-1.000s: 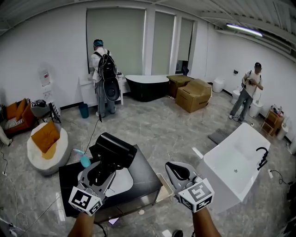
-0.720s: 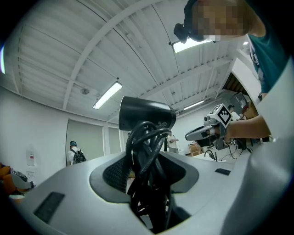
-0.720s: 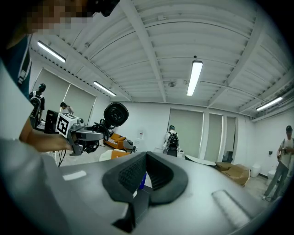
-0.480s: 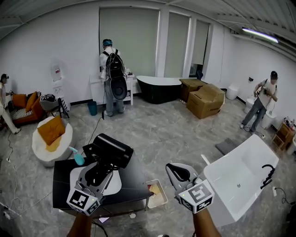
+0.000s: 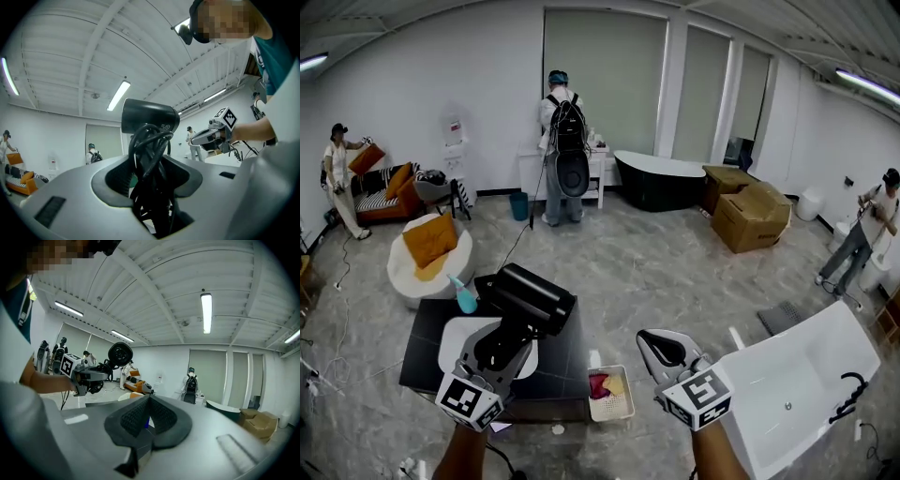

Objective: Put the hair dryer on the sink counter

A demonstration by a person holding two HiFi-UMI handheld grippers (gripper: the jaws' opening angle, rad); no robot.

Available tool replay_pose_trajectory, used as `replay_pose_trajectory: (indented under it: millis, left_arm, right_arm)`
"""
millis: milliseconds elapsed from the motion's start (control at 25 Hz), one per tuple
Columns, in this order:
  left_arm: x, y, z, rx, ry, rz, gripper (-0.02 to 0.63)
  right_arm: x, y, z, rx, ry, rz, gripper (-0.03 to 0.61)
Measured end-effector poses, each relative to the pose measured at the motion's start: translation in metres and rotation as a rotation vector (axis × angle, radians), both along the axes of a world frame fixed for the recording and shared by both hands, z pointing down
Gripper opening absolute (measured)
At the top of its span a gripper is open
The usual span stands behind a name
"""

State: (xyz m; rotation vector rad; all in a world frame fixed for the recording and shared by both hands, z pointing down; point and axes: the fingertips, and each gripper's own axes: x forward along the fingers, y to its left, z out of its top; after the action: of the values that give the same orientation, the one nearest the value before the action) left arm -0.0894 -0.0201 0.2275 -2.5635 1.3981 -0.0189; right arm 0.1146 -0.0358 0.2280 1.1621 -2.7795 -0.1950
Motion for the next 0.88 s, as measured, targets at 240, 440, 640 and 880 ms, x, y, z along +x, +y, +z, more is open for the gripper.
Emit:
replay_pose_trajectory:
  millis: [240, 440, 640, 880]
  left_arm:
    - [0.006, 0.003, 0.011, -0.021, -0.025, -0.062, 0.189]
    - [0.005, -0.004, 0.021, -0.048, -0.060, -0.086, 0.189]
    - [-0.009, -0.011, 0.036, -0.068, -0.094, -0.099, 0.189]
    - [-0.027, -0.041, 0.057, -0.092, -0.103, -0.106, 0.189]
  right_arm:
    - [0.004, -0.006, 0.012, -0.006, -0.004, -0.076, 0.011]
    - [0.003, -0.019, 0.018, 0.007, -0.006, -0.118, 0.012]
    - [-0.018, -0.023, 0.023, 0.057, 0.004, -0.172, 0.048]
    - [-0.033, -0.053, 0.047, 0.045, 0.042, -0.149, 0.035]
